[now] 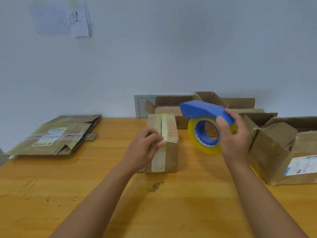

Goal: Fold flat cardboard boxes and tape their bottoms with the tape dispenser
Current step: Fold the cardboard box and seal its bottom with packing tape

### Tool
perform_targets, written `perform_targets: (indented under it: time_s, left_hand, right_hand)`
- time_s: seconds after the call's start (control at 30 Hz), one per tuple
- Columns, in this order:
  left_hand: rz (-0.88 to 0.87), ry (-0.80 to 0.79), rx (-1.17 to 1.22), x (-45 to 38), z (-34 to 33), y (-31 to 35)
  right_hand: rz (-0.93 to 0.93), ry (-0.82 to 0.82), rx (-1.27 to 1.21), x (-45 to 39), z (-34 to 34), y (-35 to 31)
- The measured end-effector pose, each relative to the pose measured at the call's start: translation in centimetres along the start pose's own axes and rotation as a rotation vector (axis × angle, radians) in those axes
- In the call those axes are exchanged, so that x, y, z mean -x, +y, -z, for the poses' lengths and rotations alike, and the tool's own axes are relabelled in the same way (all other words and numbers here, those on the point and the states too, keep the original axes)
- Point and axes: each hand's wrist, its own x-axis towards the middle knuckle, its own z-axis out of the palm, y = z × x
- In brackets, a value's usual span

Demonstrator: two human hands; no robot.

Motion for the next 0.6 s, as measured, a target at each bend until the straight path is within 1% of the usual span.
perform_targets:
  time_s: [0.07,0.13,0.23,0.33,0.43,0.5,0.6]
  left_hand:
    - [0.021,-0.033,0.012,0.0,0.3,0.0]
    - [0.086,-0.041,0.047,-0.1,0.7,0.1]
    - [0.306,-0.022,0.234,-0.9,1.5,0.8]
    - [0.588,-0.003,0.519,-2.3,2.2,1.5]
    - [0.804,0.058,0.734,-4.0,3.0,1.8]
    - [0.875,0.087,0.864,-4.8,3.6,1.8]
    - [0.873,0.066,0.92,-5.6,3.9,2.0]
  right_hand:
    - [0.014,-0.041,-0.088,-0.9,-1.2,-1.7]
    - [0.026,-0.117,-0.153,-1.4,-2.8,-2.8]
    - [0.031,-0.229,-0.236,-2.0,-4.7,-3.5]
    - [0.005,-0.321,-0.262,-2.1,-5.9,-2.9]
    - [-0.02,-0.339,-0.277,-1.9,-6.2,-2.1]
    - [-0.024,-0.332,-0.287,-1.8,-6.0,-2.0]
    - [-0.027,-0.344,-0.29,-1.9,-5.7,-1.9]
